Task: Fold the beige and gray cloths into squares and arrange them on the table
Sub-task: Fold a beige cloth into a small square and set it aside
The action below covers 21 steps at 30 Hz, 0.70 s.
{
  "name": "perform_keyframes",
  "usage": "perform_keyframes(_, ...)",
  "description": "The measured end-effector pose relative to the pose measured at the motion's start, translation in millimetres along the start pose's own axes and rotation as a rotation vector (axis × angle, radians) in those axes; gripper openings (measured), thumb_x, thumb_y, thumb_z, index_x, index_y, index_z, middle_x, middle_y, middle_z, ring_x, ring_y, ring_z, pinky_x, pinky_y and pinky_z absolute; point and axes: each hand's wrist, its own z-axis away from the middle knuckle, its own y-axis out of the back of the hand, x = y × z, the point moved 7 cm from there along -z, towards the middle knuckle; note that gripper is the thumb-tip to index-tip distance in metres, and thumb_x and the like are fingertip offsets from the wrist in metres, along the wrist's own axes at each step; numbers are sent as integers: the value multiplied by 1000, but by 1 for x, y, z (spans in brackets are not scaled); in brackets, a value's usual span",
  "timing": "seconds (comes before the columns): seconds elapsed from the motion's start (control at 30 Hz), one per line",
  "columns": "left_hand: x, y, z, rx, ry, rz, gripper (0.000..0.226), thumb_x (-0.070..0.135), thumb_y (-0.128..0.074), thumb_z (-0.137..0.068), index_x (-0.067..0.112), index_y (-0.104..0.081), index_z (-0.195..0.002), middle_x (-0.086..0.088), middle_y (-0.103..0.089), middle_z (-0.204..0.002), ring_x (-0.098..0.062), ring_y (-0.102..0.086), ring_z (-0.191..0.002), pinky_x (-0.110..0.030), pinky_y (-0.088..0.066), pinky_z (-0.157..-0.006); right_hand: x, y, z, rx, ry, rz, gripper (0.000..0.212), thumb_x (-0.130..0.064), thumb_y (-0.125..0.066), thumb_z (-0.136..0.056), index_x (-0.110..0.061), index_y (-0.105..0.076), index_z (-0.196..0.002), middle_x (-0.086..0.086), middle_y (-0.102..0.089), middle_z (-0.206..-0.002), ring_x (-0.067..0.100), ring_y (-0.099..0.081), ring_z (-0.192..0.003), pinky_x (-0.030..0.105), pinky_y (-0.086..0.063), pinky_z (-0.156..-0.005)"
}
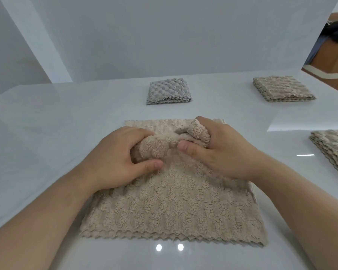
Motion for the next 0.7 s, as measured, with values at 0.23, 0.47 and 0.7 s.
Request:
perform_keyframes(0.23,2,-2,1,-26,-45,22,43,67,-55,-85,32,-72,-103,13,-62,-81,-2,-59,-80,-31,-50,-72,5,-7,6,-276,-81,297,72,-69,-78,-68,-21,-56,-117,-5,-65,-62,2,-61,-60,32,-52,-67)
perform_keyframes(0.47,8,7,1,44,-11,298,29,50,-63,-87,28,-73,-103,9,-64,-96,-11,-64,-95,-25,-49,-82,6,-3,4,-233,-107,-226,43,-59,-75,-80,-31,-71,-112,-2,-77,-103,21,-73,-98,48,-55,-92)
perform_keyframes(0.7,15,-6,9,-293,117,852,48,53,-77,-79,30,-69,-120,5,-73,-121,-14,-68,-114,-23,-50,-94,4,-16,10,-363,-204,-454,80,-67,-78,-73,-8,-64,-125,23,-70,-116,47,-67,-106,63,-52,-93)
